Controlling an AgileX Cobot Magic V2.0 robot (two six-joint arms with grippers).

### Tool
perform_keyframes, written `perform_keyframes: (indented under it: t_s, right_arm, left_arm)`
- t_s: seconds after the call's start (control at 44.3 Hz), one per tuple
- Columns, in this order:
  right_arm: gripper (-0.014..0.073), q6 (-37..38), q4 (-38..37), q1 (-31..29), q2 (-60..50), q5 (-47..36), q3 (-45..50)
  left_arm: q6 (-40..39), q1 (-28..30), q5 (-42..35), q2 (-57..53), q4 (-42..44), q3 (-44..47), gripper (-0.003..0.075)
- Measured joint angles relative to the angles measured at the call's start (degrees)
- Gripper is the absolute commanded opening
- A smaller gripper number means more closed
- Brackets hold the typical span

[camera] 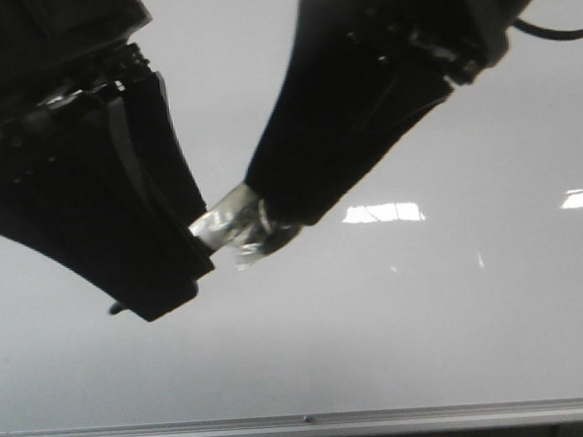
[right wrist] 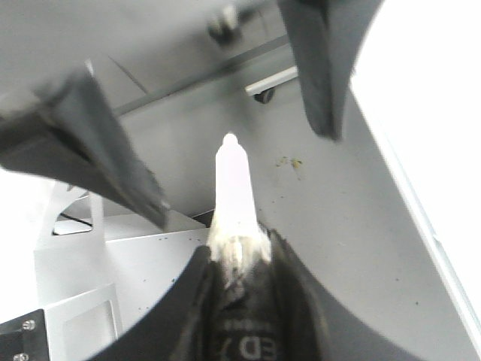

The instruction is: Write number 4 on whiteboard

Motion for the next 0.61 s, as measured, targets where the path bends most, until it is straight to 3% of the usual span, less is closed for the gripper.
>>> perform_keyframes:
  t_s: [0.135,0.226,0.293,0.496,0.564,0.609]
  right_arm:
    - [-0.0104,0.09,-0.14,-6.09,-5.52,0.00,5.27]
    - [-0.0104,0.12,-0.39,-11.26,-10.44,0.11,9.26]
    - [-0.0104,0.12,-0.47,-14.85,-14.44,0.11,11.51]
    - [-0.0104,0.24,-0.47,-23.65,-25.35,-1.30,15.58]
    - [-0.0104,0.24,-0.47,-25.03,-27.50,-1.89,15.89]
    - [-0.0104,0.24,-0.47,-25.52,-28.60,-2.16,15.89]
  left_arm:
    - [0.00,0.00,-0.14,0.00,-0.33,0.00,0.0650]
    - [-0.07,0.00,-0.03,0.00,-0.33,0.00,0.0589]
    - [-0.07,0.00,0.06,0.00,-0.33,0.00,0.0496]
    - [-0.07,0.00,0.29,0.00,-0.44,0.00,0.0076]
    - [-0.07,0.00,0.29,0.00,-0.52,0.00,-0.0021]
    - [-0.07,0.00,0.29,0.00,-0.52,0.00,-0.0020]
